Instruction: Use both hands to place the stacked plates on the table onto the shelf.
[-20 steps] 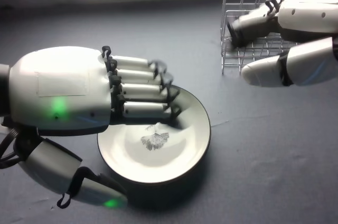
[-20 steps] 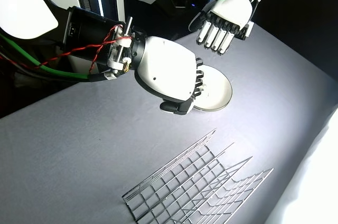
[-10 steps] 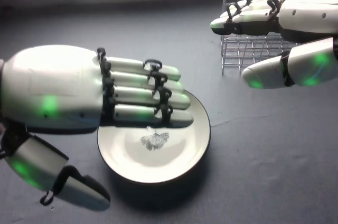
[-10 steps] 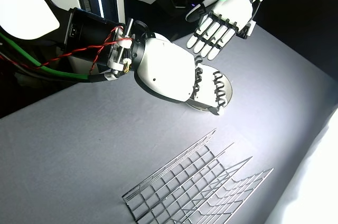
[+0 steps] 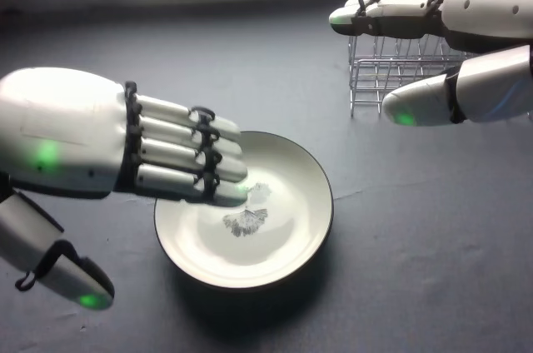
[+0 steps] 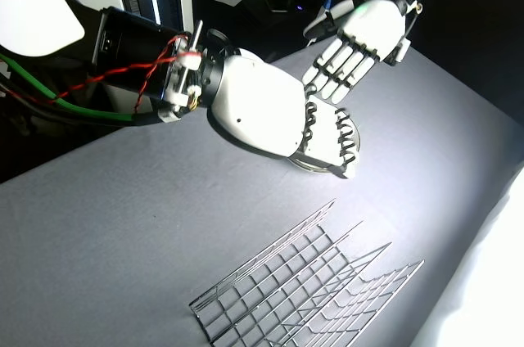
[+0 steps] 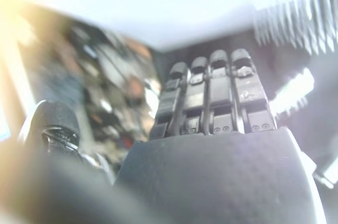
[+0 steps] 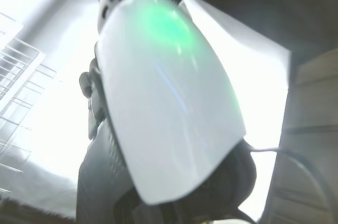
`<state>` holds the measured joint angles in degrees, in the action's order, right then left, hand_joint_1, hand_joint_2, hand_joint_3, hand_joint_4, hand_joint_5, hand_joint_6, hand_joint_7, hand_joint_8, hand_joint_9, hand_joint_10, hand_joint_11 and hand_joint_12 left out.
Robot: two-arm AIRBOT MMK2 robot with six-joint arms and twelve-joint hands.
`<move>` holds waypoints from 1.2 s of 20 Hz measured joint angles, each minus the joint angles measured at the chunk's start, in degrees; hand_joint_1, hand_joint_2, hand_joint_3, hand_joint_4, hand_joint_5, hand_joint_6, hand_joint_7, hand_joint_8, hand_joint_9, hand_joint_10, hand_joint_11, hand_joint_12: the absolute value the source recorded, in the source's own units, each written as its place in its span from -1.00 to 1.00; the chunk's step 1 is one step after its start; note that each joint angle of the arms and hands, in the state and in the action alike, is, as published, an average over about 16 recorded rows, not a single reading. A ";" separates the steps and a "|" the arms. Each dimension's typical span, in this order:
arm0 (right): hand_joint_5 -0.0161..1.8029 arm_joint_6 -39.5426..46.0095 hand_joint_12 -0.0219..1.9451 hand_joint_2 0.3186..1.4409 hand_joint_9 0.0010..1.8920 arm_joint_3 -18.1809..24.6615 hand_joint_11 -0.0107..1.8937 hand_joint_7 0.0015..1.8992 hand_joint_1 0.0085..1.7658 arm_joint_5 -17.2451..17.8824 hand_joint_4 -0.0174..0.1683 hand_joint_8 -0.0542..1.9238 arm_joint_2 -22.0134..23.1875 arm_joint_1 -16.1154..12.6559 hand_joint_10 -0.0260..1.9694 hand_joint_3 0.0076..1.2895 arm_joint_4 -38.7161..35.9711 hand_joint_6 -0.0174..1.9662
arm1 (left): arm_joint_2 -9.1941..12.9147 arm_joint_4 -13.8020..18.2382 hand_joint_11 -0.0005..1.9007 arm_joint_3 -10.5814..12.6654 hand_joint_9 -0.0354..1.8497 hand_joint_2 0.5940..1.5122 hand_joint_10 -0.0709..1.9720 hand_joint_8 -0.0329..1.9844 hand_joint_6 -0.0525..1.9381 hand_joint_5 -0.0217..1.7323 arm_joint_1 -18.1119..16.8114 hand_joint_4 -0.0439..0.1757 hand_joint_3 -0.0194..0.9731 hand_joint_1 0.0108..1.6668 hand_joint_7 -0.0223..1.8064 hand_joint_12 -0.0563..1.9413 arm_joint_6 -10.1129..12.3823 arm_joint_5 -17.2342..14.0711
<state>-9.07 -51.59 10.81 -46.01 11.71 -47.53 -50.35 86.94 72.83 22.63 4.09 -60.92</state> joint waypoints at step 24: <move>-0.86 -3.01 -0.63 0.72 -0.90 -1.41 -0.97 -0.87 -0.99 3.36 -0.76 -0.93 1.04 0.21 -0.96 -0.99 -1.92 -0.96 | -9.16 11.09 -0.99 12.63 -0.94 0.07 -0.92 -0.98 -0.96 -0.96 5.70 -0.56 -0.84 -0.99 -0.96 -0.96 -8.74 -5.32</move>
<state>-12.08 -52.99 14.17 -44.97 11.92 -49.46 -59.51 98.03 85.46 28.33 -4.65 -66.24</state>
